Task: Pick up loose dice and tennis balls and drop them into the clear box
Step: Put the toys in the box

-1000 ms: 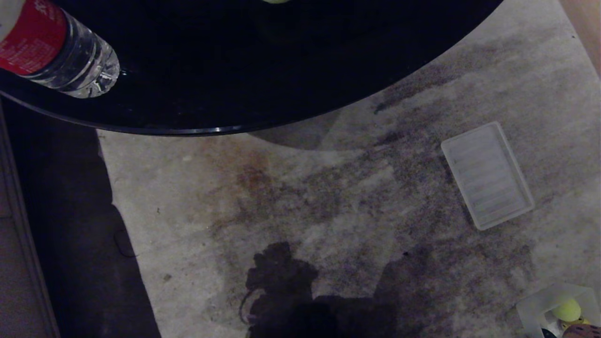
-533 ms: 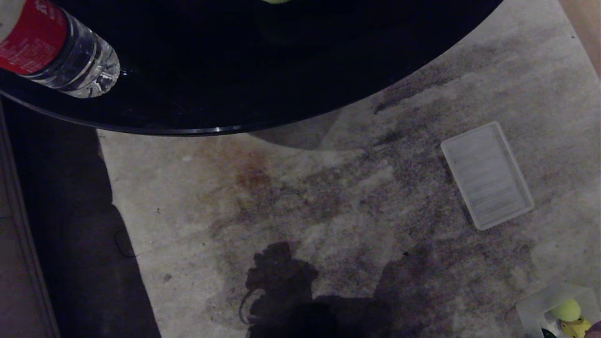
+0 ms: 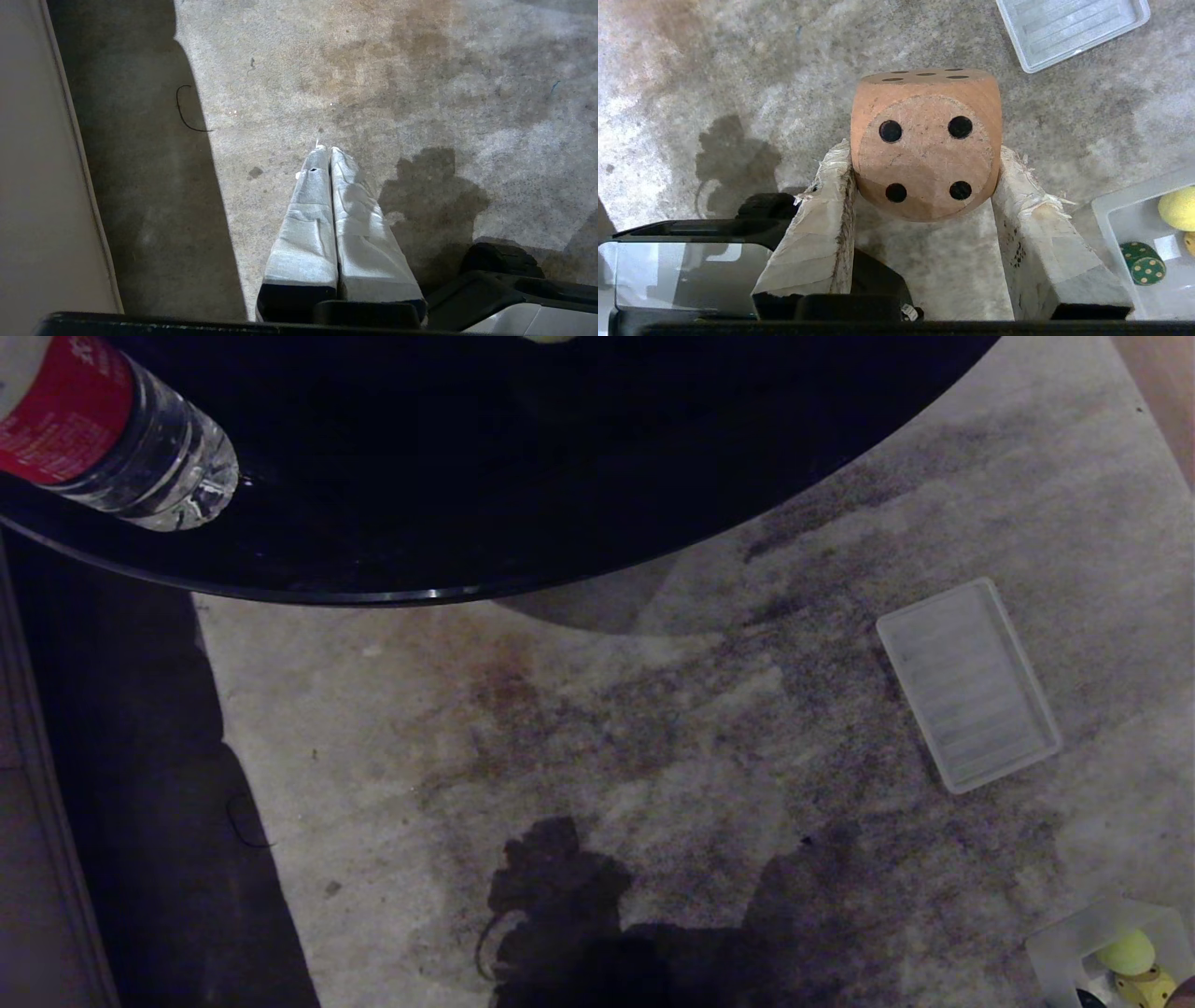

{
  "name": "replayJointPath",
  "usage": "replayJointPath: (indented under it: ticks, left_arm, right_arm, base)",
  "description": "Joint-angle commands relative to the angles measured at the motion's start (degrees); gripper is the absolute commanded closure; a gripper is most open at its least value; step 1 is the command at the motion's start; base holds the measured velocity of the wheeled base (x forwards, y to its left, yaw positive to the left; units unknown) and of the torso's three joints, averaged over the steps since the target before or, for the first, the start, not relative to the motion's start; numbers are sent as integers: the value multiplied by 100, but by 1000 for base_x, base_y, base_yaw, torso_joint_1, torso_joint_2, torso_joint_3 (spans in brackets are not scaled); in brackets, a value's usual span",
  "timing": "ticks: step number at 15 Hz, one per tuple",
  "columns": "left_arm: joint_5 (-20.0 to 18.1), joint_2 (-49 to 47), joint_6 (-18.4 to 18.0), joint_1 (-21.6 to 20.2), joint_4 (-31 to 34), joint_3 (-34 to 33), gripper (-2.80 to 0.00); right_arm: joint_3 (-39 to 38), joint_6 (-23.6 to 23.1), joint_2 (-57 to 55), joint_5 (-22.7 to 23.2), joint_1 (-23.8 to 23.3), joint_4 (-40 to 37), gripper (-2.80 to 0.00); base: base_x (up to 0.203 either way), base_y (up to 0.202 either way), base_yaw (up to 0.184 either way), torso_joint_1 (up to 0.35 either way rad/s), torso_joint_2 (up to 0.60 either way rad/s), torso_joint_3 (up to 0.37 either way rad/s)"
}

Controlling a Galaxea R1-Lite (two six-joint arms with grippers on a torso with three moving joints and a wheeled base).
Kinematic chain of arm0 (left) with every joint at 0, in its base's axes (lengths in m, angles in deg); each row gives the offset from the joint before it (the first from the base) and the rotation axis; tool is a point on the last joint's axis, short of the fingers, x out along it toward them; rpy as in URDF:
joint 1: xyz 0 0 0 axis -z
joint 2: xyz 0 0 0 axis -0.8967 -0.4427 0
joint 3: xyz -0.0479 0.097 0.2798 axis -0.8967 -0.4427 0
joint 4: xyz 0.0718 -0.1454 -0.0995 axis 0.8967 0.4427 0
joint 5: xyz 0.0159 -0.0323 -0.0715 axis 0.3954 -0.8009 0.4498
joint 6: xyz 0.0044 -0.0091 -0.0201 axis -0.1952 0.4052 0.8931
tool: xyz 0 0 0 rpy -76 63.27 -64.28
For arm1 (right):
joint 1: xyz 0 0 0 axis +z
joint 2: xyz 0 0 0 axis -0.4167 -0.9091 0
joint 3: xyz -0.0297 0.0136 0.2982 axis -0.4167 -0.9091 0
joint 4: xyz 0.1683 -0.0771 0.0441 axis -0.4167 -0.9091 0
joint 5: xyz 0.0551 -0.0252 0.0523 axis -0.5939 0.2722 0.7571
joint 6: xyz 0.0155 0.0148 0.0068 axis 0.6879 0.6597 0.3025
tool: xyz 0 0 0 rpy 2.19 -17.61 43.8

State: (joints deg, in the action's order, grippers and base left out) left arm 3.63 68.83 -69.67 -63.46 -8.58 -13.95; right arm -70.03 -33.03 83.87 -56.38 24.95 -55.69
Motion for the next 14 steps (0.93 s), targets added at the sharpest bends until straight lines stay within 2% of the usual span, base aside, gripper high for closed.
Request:
replayJointPath:
  ticks: [1,6,8,11,12,13,14]
  left_arm:
    - [4,-6,5,0,-4,-9,0]
    - [-29,-6,-63,0,4,-9,0]
    - [-13,-6,-57,0,4,-9,0]
    - [-13,-6,-57,0,4,-9,0]
    - [-22,-6,-66,0,4,-9,0]
    - [-22,-6,-65,0,1,-9,0]
    - [-22,-6,-65,0,-4,-9,0]
  right_arm:
    - [1,-47,-13,3,2,9,0]
    - [4,-184,-13,-85,2,-11,0]
    - [4,247,-15,-70,10,-26,0]
    - [4,369,-14,-41,10,-28,0]
    - [-2,189,-13,-14,11,-1,0]
    - [-4,-192,-13,25,9,12,0]
    - [-8,-286,-13,18,5,27,0]
  base:
    - [0,0,0,0,0,0]
    - [0,0,0,0,0,0]
    - [0,0,0,0,0,0]
    - [0,0,0,0,0,0]
    - [0,0,0,0,0,0]
    - [0,0,0,0,0,0]
    - [0,0,0,0,0,0]
